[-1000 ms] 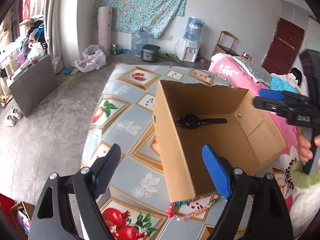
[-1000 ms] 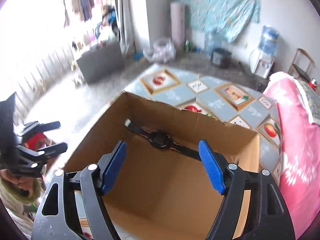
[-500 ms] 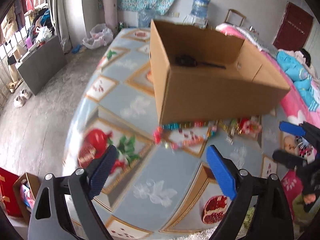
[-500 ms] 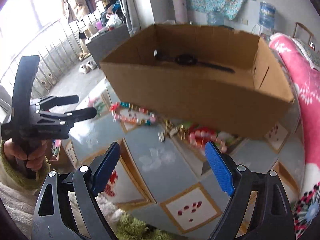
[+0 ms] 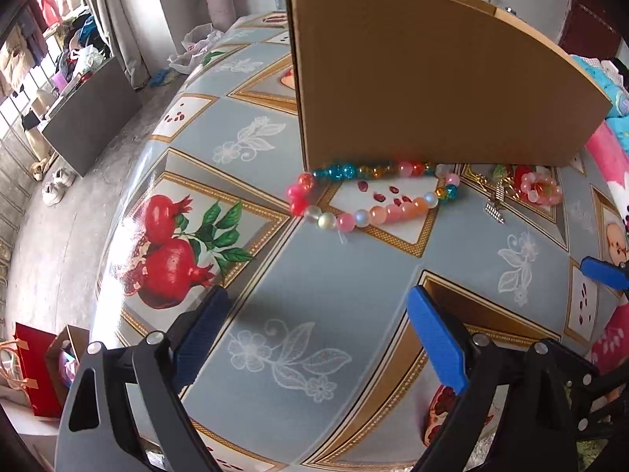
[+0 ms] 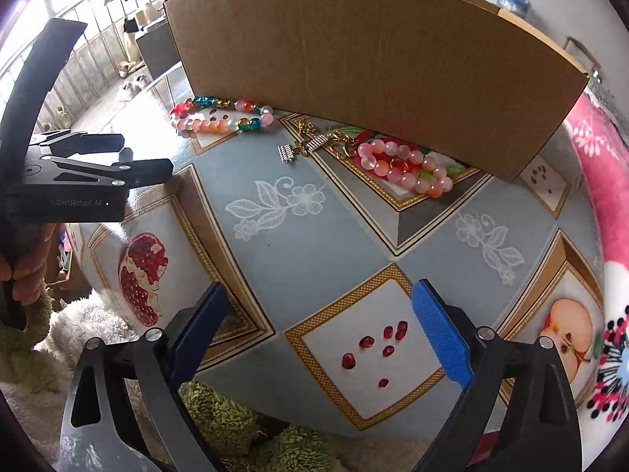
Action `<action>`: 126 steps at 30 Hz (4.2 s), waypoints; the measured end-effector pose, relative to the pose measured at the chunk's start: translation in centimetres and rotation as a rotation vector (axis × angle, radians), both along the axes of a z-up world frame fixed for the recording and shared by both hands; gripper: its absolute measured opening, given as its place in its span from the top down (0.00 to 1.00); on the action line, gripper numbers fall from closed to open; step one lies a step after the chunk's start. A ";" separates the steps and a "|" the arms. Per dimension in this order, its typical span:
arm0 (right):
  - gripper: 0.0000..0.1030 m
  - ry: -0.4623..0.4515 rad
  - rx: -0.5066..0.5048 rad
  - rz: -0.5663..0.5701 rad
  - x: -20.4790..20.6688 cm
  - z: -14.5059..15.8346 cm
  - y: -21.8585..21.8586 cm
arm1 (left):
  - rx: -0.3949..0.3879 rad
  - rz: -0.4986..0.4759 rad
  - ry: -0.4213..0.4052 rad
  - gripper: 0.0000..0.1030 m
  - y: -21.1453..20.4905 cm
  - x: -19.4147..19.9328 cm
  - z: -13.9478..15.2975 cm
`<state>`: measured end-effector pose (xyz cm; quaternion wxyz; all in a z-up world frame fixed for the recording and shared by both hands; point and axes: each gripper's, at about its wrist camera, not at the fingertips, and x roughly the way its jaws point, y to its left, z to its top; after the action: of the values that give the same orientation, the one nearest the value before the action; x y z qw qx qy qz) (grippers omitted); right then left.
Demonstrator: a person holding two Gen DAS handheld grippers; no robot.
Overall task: Organize jewelry
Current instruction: 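Withdraw the right gripper from the box back toward the bead bracelets, then close the right gripper on the multicolour bead bracelet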
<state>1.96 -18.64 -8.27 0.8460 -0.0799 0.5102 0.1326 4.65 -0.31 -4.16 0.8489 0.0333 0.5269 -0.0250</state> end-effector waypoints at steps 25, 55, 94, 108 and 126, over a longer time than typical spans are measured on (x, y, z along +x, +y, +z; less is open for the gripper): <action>0.08 0.015 -0.009 -0.001 1.4 -2.2 -0.1 | -0.008 0.018 0.007 0.04 0.6 0.5 -0.2; 0.56 -0.043 0.411 -0.093 6.9 2.2 2.2 | -0.224 -0.111 -0.177 0.60 4.5 2.2 3.1; 0.93 0.048 0.241 -0.116 11.5 -0.5 7.5 | -0.024 -0.241 -0.108 0.91 2.9 3.8 1.3; 0.93 0.013 0.256 -0.076 8.5 1.1 9.0 | -0.078 -0.240 -0.098 0.91 3.7 1.7 2.9; 0.91 0.040 0.125 -0.025 7.2 -1.7 12.2 | -0.048 -0.248 -0.042 0.91 3.6 0.3 1.5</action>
<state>9.17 -6.40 -10.00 0.8406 -0.0182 0.5187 0.1552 4.91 3.24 -2.61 0.8508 0.0784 0.5000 -0.1415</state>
